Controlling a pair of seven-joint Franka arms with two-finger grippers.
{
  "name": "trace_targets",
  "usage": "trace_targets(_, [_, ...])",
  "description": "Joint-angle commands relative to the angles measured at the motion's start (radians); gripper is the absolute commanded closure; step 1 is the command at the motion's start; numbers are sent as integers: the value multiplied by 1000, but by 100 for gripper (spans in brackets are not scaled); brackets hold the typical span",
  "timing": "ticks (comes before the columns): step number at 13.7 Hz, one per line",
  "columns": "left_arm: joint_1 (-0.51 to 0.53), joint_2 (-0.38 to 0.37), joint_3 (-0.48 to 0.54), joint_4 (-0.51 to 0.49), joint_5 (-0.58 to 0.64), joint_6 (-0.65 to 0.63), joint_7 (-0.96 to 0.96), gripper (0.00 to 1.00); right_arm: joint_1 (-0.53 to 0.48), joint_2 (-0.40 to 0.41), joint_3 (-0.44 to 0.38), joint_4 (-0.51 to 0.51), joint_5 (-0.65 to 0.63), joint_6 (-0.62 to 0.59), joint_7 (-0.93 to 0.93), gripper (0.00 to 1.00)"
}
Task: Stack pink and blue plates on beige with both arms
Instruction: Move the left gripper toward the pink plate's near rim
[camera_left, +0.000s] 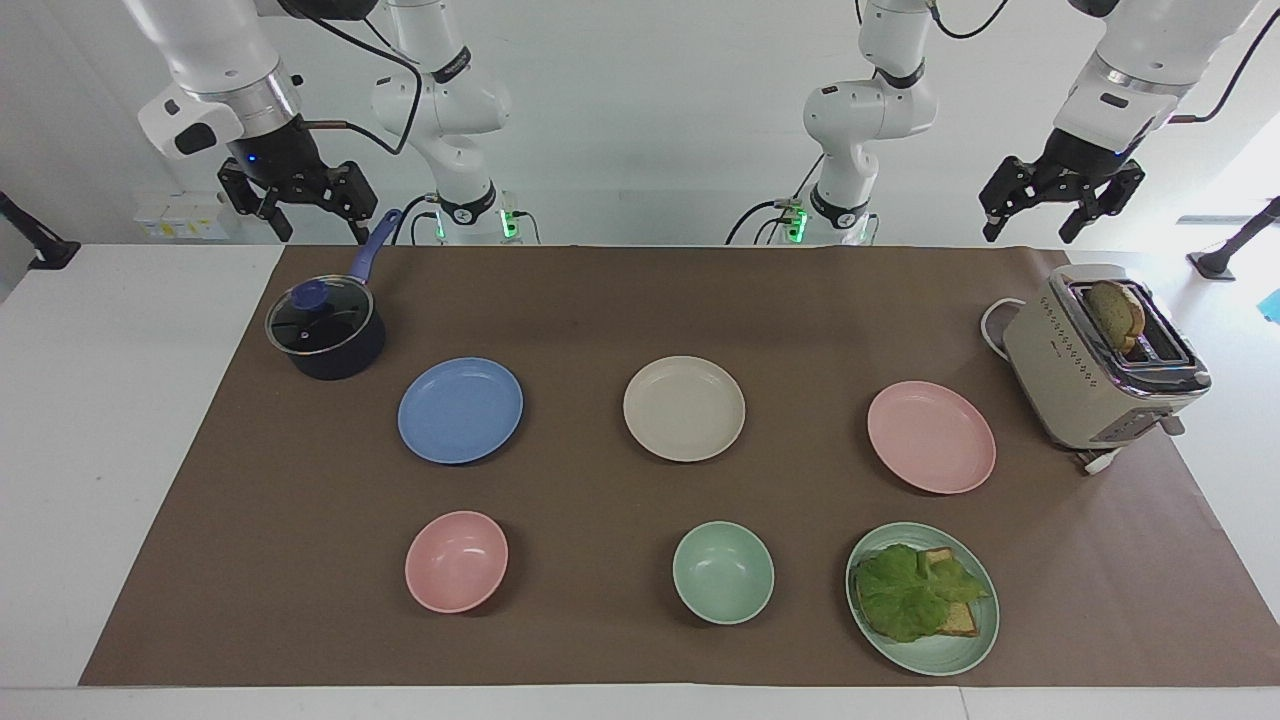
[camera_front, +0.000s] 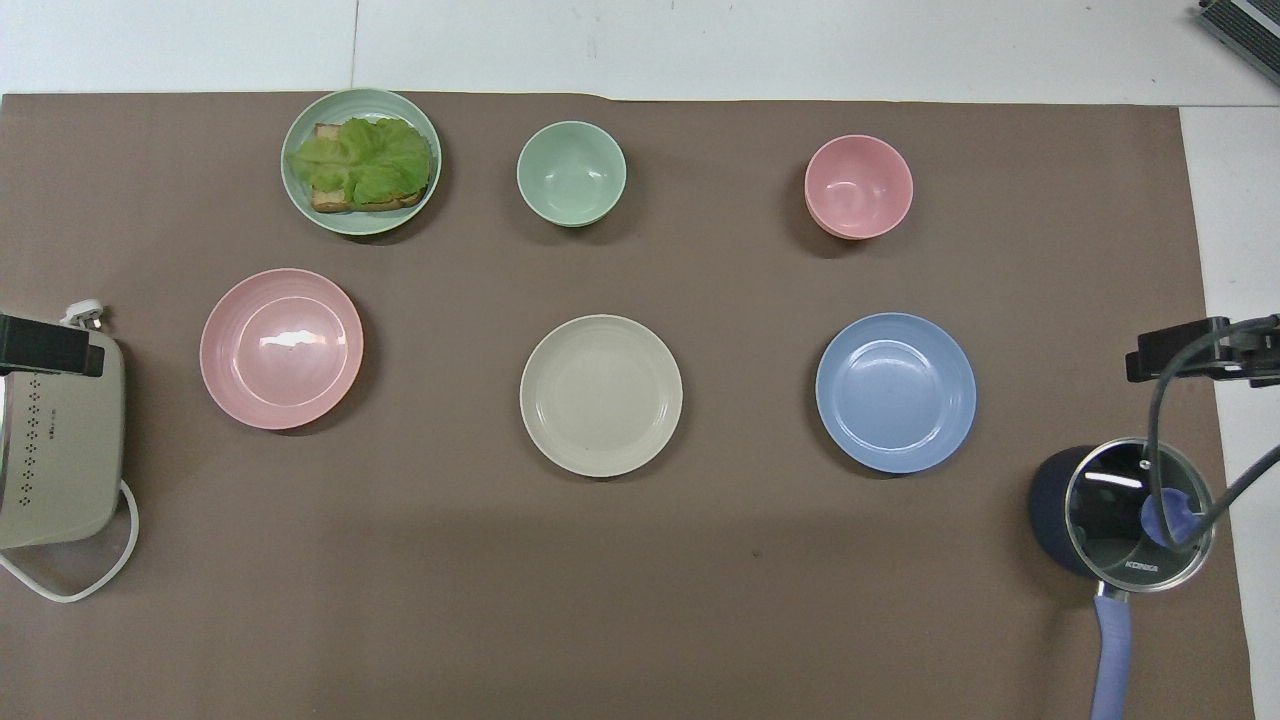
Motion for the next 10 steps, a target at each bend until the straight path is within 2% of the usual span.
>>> trace_targets(1, [3,-24,-4,-27,19,-21,18,0,-5,-1,1,6,8,0,-17,0])
trace_targets(3, [10,-24,-1,-46,18,-17,13,0,-5,-1,1,6,8,0,-17,0])
trace_targets(5, [38,-19,-1,-134,18,31,19,0,-5,-1,1,6,7,0,-17,0])
trace_targets(8, [53,-11,2,-342,18,292,16,0,-5,-1,1,8,8,0,-17,0])
trace_targets(10, [95,37,2,-398,18,399,22,0,-5,-1,1,6,8,0,-17,0])
